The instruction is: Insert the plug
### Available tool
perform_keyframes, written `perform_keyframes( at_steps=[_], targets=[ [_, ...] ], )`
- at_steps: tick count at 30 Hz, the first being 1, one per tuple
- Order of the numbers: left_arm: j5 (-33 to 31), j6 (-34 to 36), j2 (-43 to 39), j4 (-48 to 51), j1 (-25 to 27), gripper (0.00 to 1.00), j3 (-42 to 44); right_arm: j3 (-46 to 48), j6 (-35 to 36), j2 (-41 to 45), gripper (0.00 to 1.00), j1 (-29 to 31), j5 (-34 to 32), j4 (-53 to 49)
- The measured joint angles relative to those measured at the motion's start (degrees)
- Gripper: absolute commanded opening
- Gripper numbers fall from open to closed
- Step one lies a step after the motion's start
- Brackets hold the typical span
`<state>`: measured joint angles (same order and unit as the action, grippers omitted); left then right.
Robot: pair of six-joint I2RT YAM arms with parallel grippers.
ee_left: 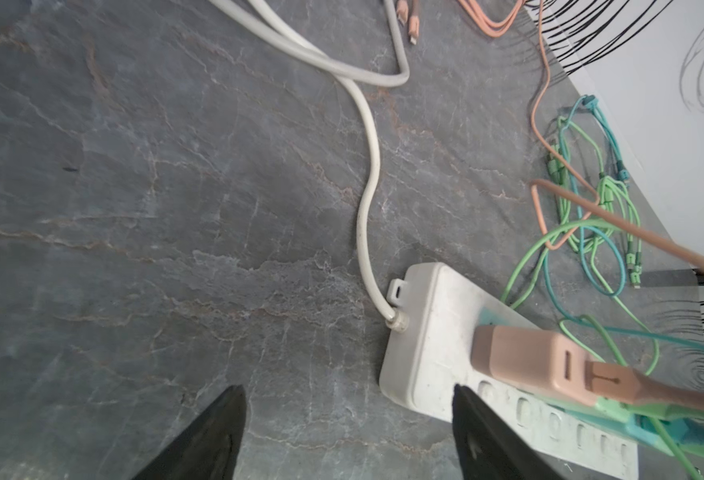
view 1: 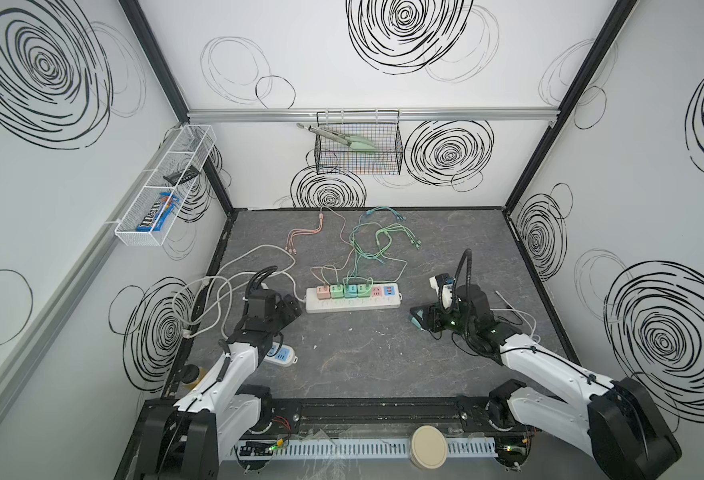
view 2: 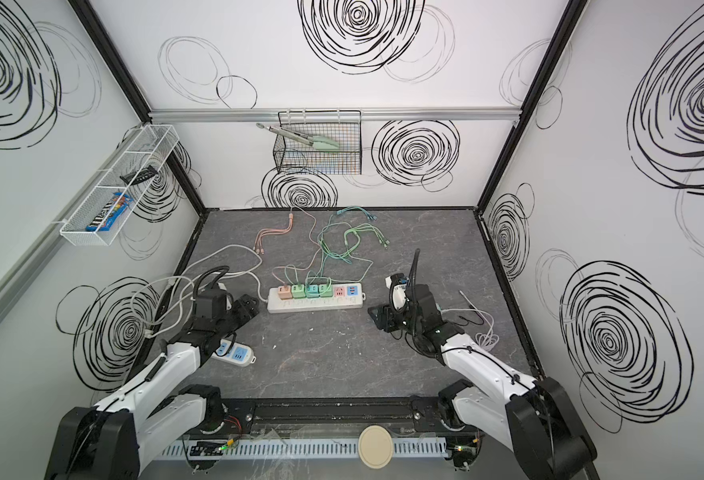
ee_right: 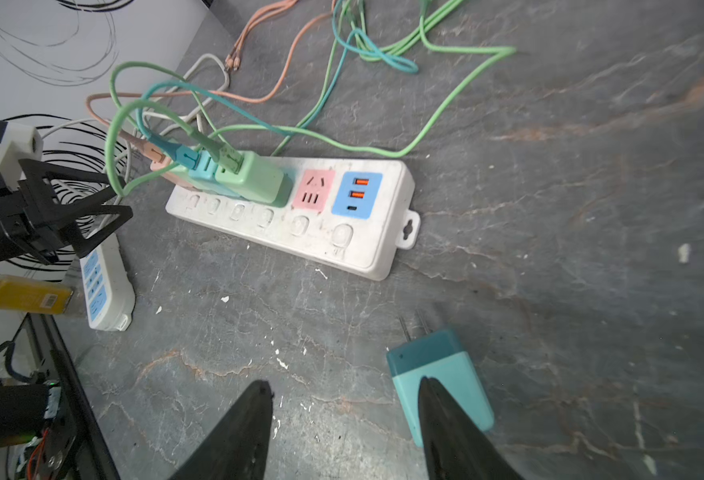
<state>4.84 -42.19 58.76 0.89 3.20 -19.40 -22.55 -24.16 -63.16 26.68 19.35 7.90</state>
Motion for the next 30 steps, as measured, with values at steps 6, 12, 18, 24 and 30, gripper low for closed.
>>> perform_keyframes(
  at_steps=[6, 12, 18, 24, 30],
  targets=[
    [2.97, 0.70, 5.77, -2.60, 1.53, 0.71, -1.01, -5.62, -1.99, -11.39, 0.56, 0.00, 1.36, -0.66],
    [4.90, 0.79, 9.73, -6.12, 3.85, 0.71, -2.01, -11.28, -4.02, -20.70, 0.55, 0.00, 2.10, 0.55],
    [7.23, 1.07, 14.27, -9.05, 4.59, 0.66, -2.86, -14.16, -5.29, -27.02, 0.55, 0.00, 2.84, 2.12],
    [8.90, 0.74, 16.35, -12.28, 5.55, 0.56, -2.86, -16.61, -5.88, -31.63, 0.47, 0.00, 4.81, 4.37],
    [8.61, 0.61, 19.56, -15.32, 6.12, 0.47, -3.10, -17.29, -6.43, -33.53, 0.43, -0.61, 6.62, 5.97]
  ],
)
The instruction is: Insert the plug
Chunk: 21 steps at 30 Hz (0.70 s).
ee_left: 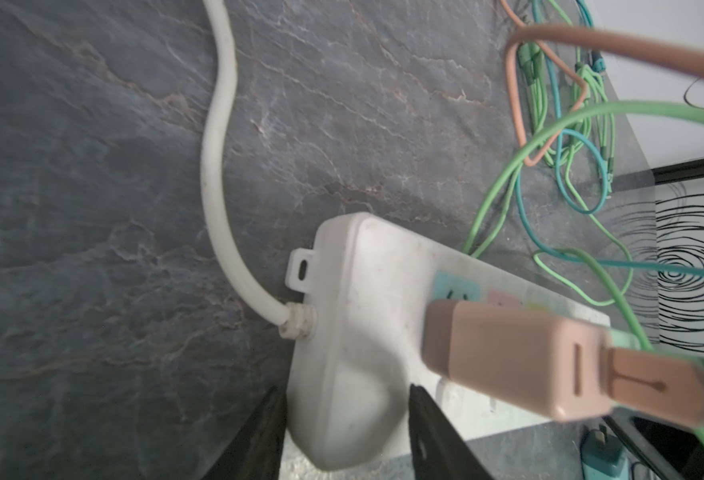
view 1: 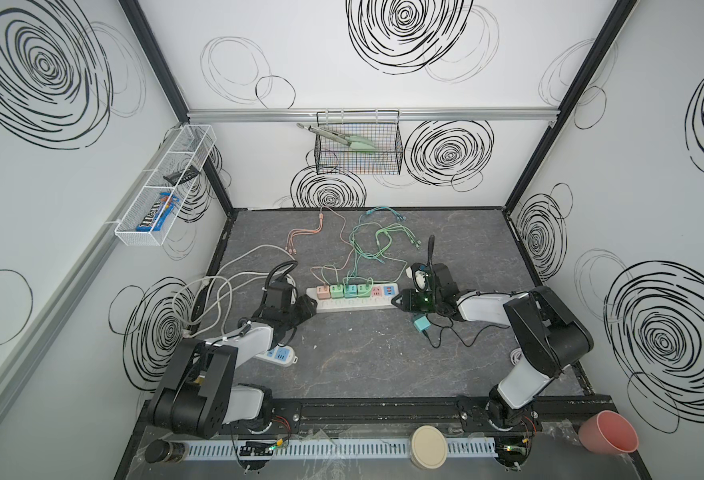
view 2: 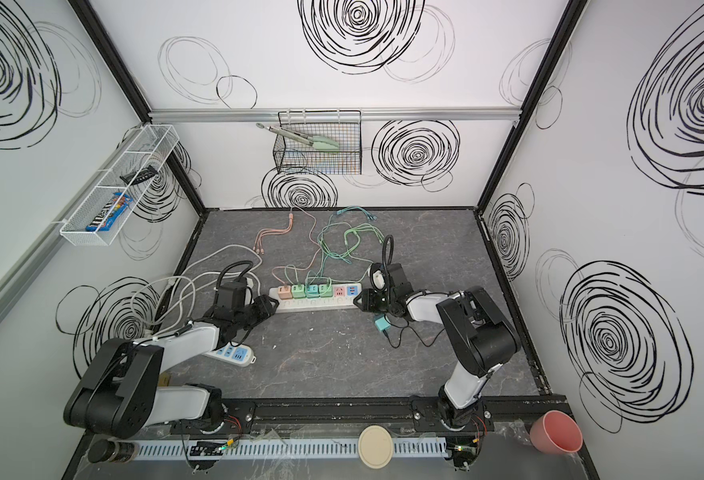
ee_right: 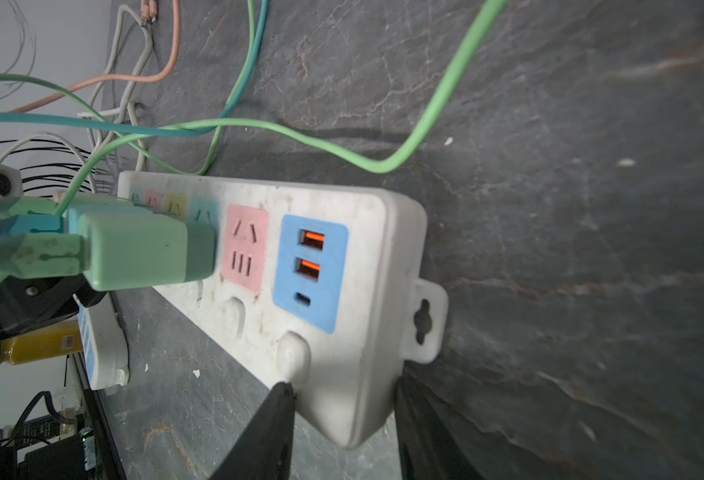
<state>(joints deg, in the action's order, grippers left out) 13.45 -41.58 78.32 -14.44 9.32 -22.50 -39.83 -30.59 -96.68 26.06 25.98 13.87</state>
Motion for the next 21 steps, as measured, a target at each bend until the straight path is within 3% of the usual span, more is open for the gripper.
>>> perform_keyframes(
  at_steps=[10, 21],
  targets=[
    [-0.57, 0.59, 10.73, -2.25, 2.27, 0.46, -9.20, -4.87, 1.25, -5.18, 0.42, -5.60, 1.60, 1.84],
    [-3.28, 3.58, 26.08, -1.92, 3.76, 0.48, -26.64, -15.72, 2.62, -13.97, 0.43, -10.64, 1.81, 2.08]
  ],
)
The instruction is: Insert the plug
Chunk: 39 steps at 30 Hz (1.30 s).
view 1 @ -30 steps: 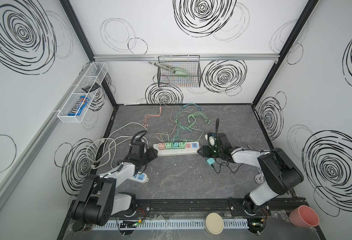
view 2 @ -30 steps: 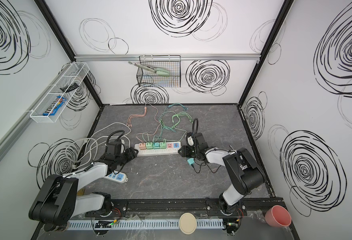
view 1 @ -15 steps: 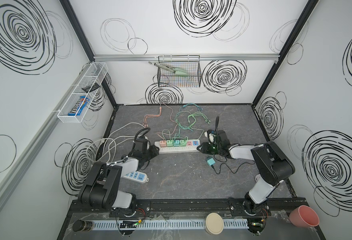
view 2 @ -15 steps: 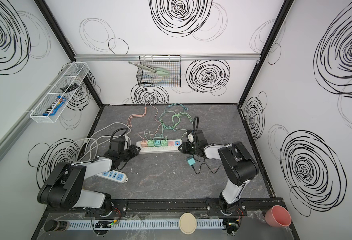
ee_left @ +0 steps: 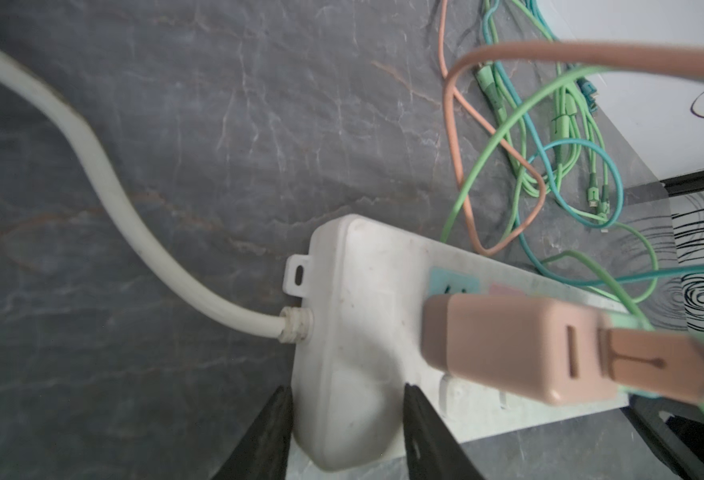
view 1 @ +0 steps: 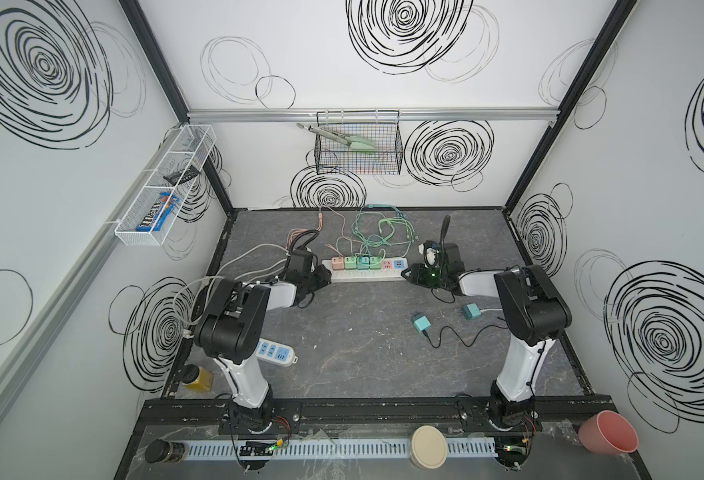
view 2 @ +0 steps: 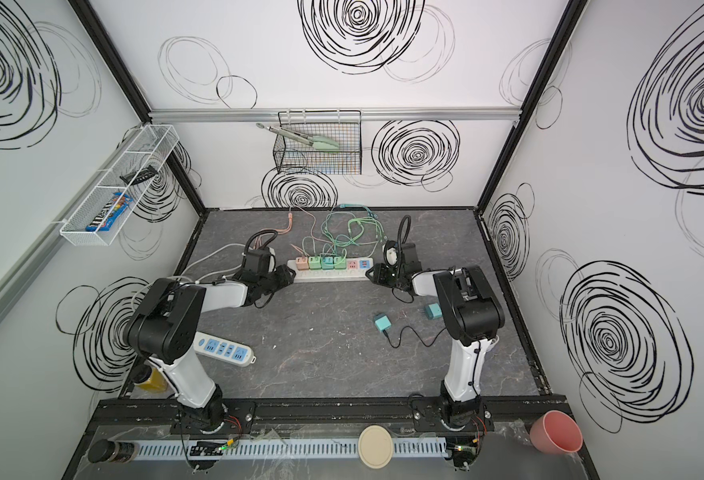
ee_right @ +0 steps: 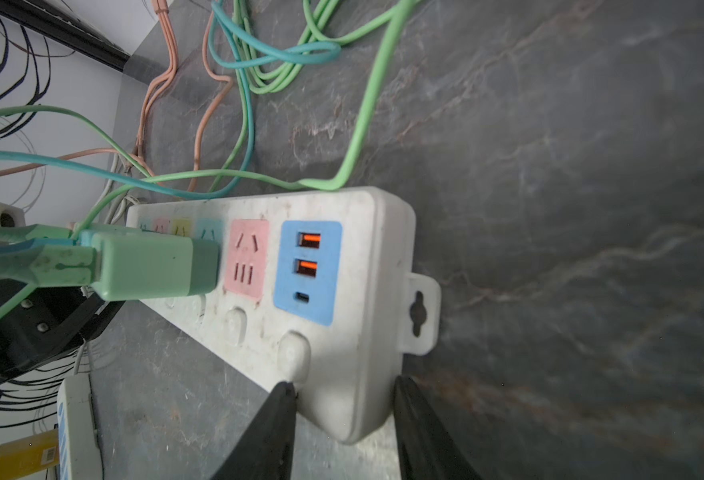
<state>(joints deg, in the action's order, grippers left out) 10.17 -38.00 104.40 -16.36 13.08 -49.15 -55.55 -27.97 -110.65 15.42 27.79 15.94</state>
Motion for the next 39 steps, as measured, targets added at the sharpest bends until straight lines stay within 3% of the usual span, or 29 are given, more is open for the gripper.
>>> perform_keyframes(
  at_steps=[7, 16, 29, 30, 31, 35, 39],
  targets=[
    [-1.20, 2.34, 4.81, 3.21, 0.00, 0.52, -7.54, -3.67, -0.07, -2.62, 0.46, -0.68, -0.22, -0.42],
    [-1.77, 3.76, 3.23, 5.40, 1.14, 0.69, -7.74, 2.01, 1.27, 4.28, 0.62, -0.15, -1.07, -3.50],
    [-7.02, 3.23, -10.10, 5.92, 2.86, 0.91, -1.18, 14.53, 2.25, 26.43, 0.83, -0.24, -7.26, -6.78],
    [-7.32, 3.02, -11.17, 5.84, 3.26, 0.92, -0.20, 15.15, 2.14, 27.87, 0.86, -0.24, -7.74, -7.32],
    [-7.72, 2.82, -12.15, 5.75, 3.65, 0.93, 0.74, 15.76, 2.03, 29.22, 1.00, -0.24, -8.26, -7.85],
    [-9.46, 1.90, -17.22, 5.86, 6.10, 0.99, 5.14, 17.99, 1.84, 34.53, 0.97, -0.24, -10.32, -9.81],
    [-12.02, 1.46, -22.56, 6.49, 9.22, 0.96, 7.21, 20.39, 1.64, 39.80, 0.97, -0.24, -12.61, -12.07]
  ],
)
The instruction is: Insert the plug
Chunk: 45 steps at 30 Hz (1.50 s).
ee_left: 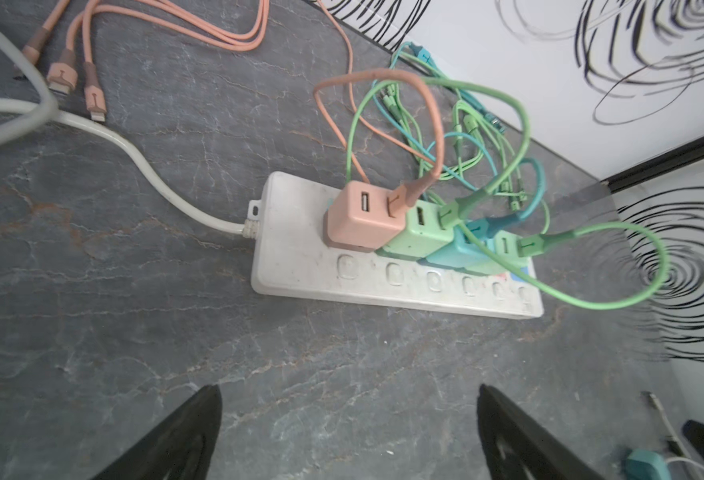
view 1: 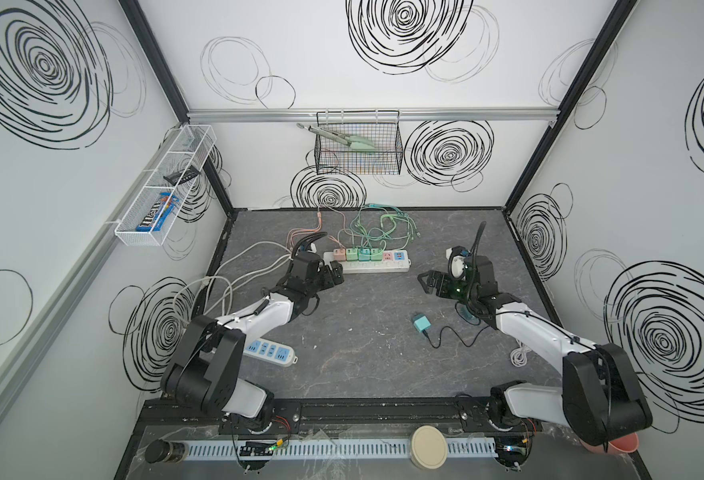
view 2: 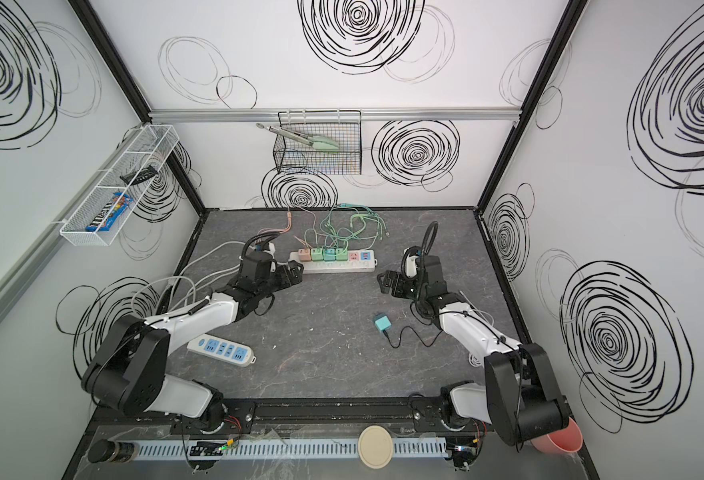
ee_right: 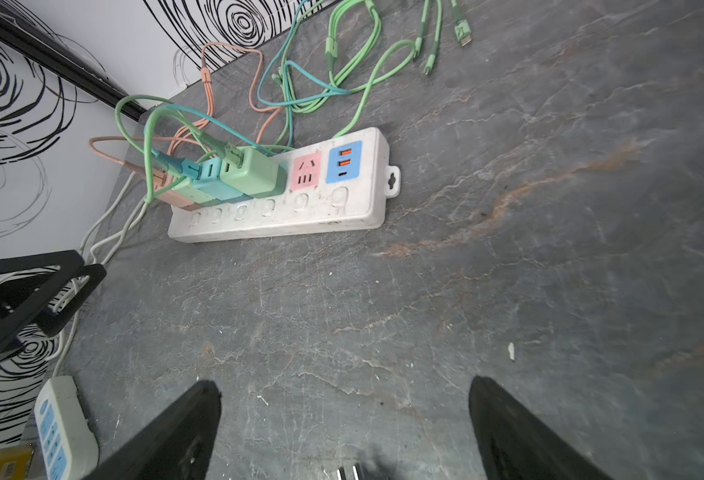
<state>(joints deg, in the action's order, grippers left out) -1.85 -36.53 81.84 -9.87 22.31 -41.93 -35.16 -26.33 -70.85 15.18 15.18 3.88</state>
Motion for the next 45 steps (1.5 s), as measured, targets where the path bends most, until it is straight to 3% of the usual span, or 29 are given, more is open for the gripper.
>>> perform_keyframes(
  at_steps=[7, 16, 21, 29, 36, 45],
  targets=[
    [-5.66, 0.07, -10.36, -0.09, 6.14, 0.96, 2.23, 1.60, -0.66, 5.16, 0.97, 0.00, -0.31, -7.19],
    [-7.17, -0.52, -19.65, 1.25, 5.95, 0.96, 6.36, 3.52, -0.70, 7.39, 0.97, 1.07, 2.14, -16.65],
    [-5.44, -1.29, -20.87, 1.55, 4.17, 0.96, 8.22, 3.50, 0.31, 4.02, 0.97, 8.48, 1.60, -18.51],
    [-4.22, -1.79, -21.40, 2.54, 2.86, 0.96, 8.55, 2.19, 0.74, -4.63, 0.98, 21.38, -9.81, -20.63],
    [-8.20, -1.40, -23.82, 2.67, 2.84, 0.96, 8.55, 1.99, 1.09, -5.84, 0.96, 23.39, -14.62, -19.87],
    [-11.52, -4.17, -23.93, 6.03, 0.66, 0.96, 9.60, 1.92, 2.93, -6.14, 0.98, 25.53, -12.09, -15.30]
  ],
)
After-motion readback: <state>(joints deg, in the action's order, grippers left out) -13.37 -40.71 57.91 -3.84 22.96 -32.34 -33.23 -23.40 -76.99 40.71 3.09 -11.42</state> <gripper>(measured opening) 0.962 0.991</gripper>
